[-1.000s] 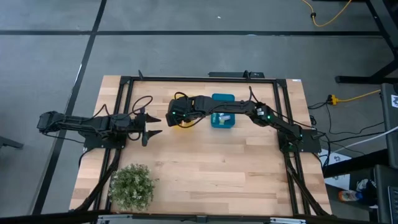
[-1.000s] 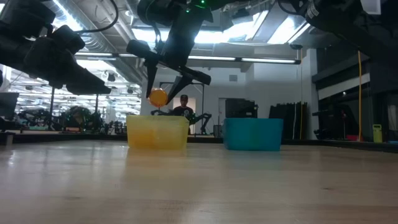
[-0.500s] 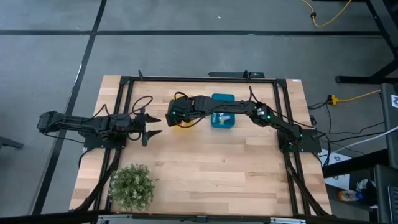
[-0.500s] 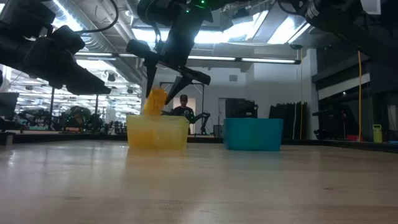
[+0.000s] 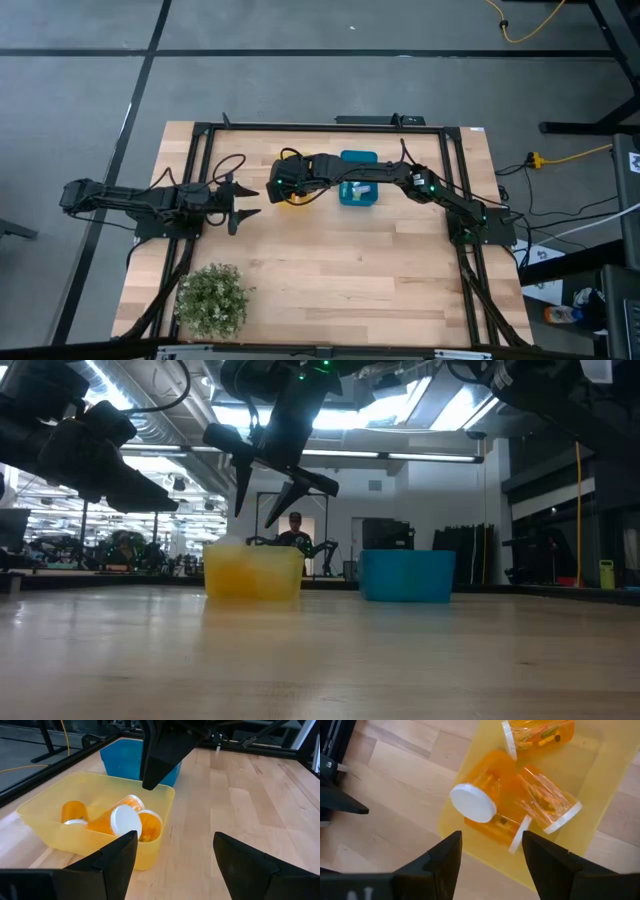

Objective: Pick and place medicine bottles into bin by pill shape (circle, oval)
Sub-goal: Adjust the orange pill bottle in the yellow bin

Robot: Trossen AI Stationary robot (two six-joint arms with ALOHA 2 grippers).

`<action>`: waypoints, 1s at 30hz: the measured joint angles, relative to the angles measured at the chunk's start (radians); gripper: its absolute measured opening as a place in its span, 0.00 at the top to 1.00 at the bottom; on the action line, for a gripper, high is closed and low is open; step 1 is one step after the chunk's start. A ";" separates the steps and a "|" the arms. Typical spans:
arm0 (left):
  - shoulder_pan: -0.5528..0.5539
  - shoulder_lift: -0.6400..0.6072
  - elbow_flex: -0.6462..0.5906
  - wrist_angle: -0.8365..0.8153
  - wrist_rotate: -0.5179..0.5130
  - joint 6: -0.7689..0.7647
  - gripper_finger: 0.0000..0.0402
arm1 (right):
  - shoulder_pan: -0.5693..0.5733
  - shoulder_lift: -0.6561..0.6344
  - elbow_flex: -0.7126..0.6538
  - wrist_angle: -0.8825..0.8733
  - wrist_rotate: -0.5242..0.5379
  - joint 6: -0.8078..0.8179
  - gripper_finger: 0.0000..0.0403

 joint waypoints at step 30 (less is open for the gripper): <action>0.000 0.000 0.000 0.000 0.000 0.000 0.36 | -0.012 -0.001 0.000 -0.001 0.026 0.015 0.27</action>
